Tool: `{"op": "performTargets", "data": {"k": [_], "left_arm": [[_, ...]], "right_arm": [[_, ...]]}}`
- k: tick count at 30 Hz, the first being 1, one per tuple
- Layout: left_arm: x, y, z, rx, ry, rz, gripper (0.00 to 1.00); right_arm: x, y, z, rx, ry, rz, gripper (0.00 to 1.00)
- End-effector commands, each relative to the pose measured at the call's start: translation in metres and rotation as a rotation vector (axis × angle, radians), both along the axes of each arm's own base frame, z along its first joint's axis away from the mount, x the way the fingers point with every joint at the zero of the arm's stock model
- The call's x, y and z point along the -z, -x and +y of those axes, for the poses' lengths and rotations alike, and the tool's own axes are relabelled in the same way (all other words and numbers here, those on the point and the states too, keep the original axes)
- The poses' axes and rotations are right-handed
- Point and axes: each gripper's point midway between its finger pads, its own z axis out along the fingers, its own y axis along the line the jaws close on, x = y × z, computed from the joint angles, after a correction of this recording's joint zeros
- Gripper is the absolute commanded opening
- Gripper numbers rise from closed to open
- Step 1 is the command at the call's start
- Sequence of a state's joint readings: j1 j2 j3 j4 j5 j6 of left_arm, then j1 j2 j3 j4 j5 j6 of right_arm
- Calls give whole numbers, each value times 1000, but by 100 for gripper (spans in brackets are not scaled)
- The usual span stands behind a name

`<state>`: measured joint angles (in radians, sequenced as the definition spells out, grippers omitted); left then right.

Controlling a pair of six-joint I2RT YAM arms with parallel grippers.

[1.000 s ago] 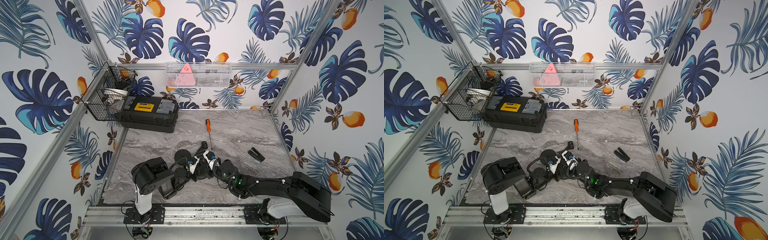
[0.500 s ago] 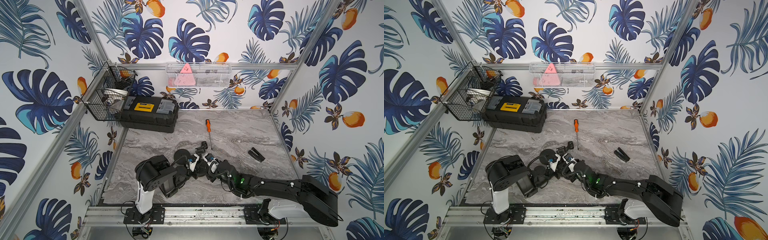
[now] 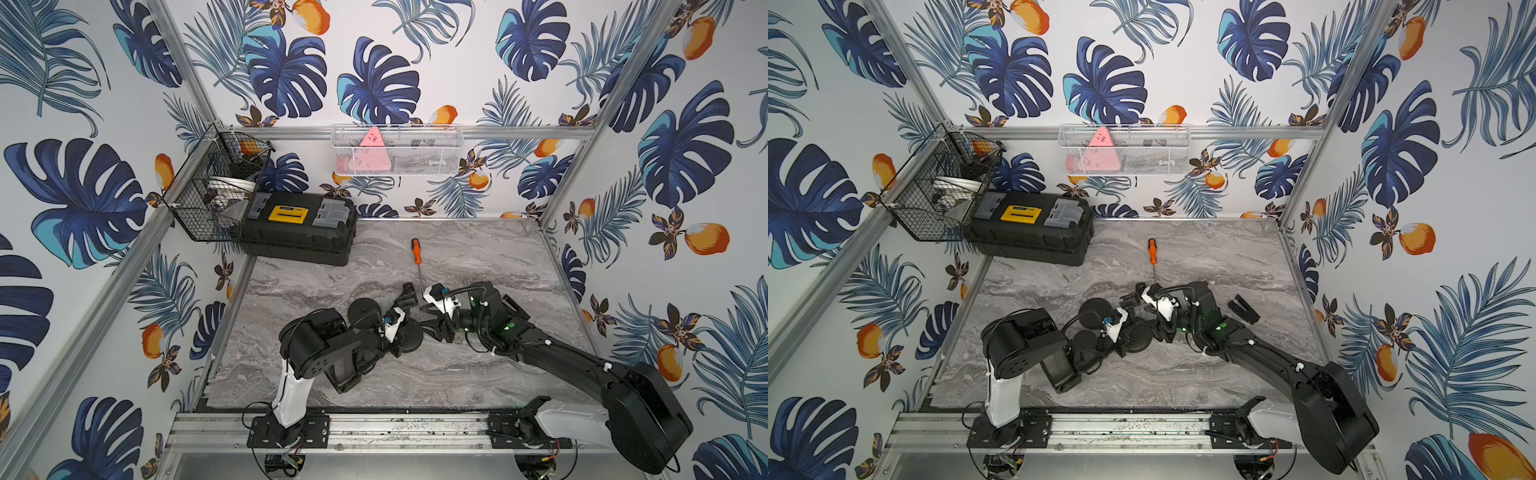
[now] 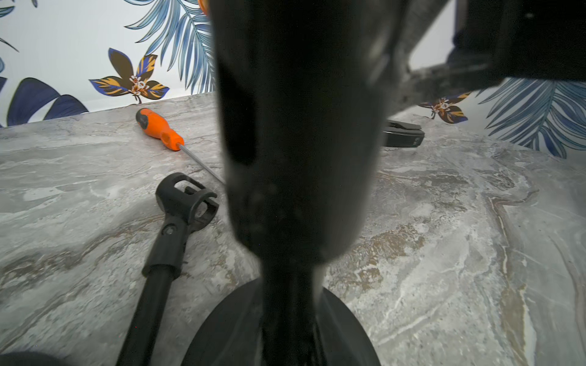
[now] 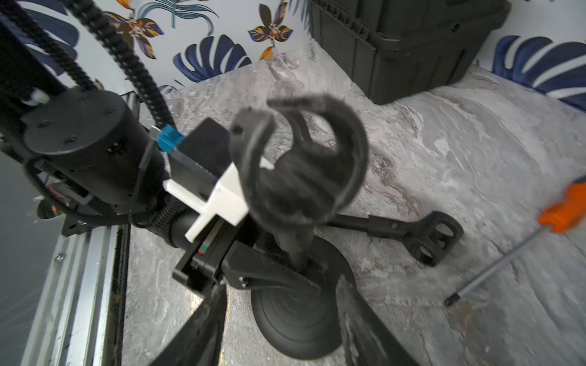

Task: Assemble a microphone stand
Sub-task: Screw the microphone stand pole into the microphone stand base.

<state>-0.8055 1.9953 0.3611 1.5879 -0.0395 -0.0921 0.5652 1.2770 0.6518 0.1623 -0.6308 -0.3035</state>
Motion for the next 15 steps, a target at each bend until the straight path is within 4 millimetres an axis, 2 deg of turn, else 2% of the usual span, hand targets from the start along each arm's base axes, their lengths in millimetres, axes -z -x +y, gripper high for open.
{"op": "performTargets", "data": {"k": [1,7,12,15], "left_arm": [[11,12,-13,92,-18,39,22],[11,16,-19,134,-16,38,22],[12,19,-24,161,-11,42,22],[11,19,-26,171,-8,40,21]], "right_arm": [[-3,16,6,-181,-35,14,58],[-8,3,8,-220,-80,5,59],[-10,4,13,-274,-104,4,59],[-8,5,15,-301,-114,6,56]]}}
